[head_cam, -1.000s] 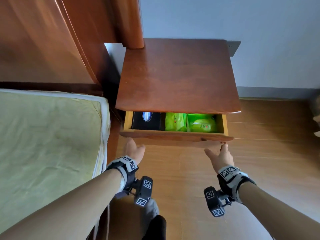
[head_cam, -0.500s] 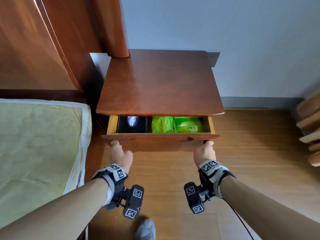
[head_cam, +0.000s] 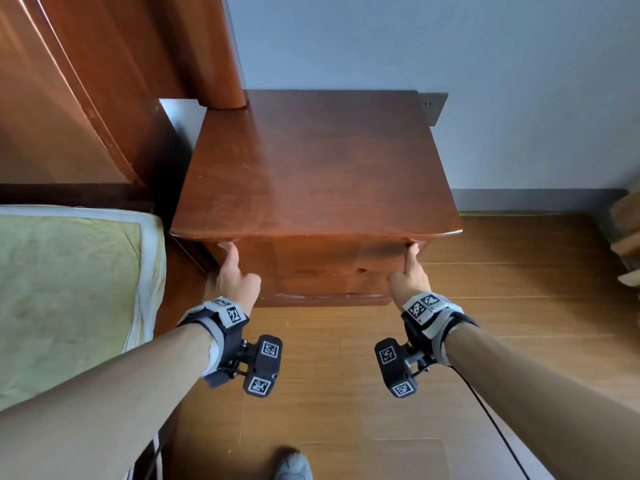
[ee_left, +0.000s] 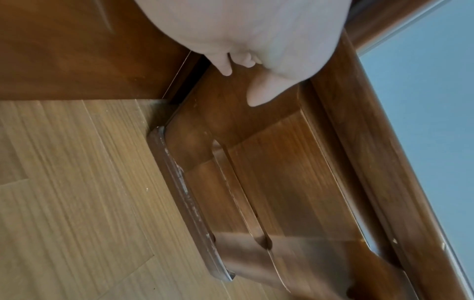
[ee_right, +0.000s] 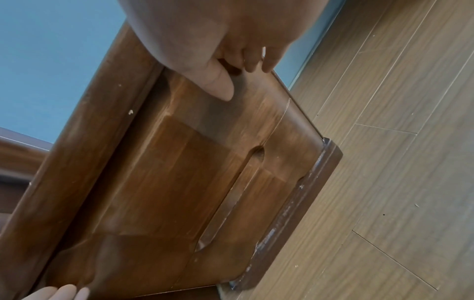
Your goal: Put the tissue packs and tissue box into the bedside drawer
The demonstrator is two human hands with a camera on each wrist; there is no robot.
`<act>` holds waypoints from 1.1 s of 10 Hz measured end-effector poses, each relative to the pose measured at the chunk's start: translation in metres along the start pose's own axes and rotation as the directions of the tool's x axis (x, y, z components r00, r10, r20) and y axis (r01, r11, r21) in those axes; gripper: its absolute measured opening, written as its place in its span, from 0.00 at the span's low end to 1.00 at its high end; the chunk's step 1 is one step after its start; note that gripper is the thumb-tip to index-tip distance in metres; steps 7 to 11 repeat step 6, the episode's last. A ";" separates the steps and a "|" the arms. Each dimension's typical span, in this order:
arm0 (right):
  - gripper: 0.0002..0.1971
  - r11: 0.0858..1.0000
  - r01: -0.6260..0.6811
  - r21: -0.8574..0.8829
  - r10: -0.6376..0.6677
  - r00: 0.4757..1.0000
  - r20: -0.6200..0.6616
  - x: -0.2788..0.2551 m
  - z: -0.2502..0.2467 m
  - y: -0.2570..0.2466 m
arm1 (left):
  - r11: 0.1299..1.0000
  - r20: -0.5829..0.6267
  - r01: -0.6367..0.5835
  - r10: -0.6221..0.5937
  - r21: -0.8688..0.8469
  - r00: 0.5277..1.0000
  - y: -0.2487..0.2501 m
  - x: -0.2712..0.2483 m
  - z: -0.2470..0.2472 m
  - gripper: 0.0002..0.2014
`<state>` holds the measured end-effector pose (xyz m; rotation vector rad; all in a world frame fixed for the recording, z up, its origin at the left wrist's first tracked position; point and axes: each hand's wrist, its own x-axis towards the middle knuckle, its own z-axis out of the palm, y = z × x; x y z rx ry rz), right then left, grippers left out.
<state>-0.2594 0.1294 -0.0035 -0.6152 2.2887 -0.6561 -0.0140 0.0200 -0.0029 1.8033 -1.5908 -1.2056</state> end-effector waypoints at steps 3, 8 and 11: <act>0.43 0.998 0.018 0.060 -0.026 0.991 0.134 -0.025 -0.023 0.002 | 0.995 0.274 0.031 -0.055 0.093 0.960 0.015 -0.016 -0.026 0.46; 0.32 0.942 0.041 0.332 -0.094 0.985 0.147 -0.122 -0.091 -0.036 | 0.996 0.148 -0.064 0.072 -0.060 0.986 0.105 -0.116 -0.076 0.17; 0.32 0.942 0.041 0.332 -0.094 0.985 0.147 -0.122 -0.091 -0.036 | 0.996 0.148 -0.064 0.072 -0.060 0.986 0.105 -0.116 -0.076 0.17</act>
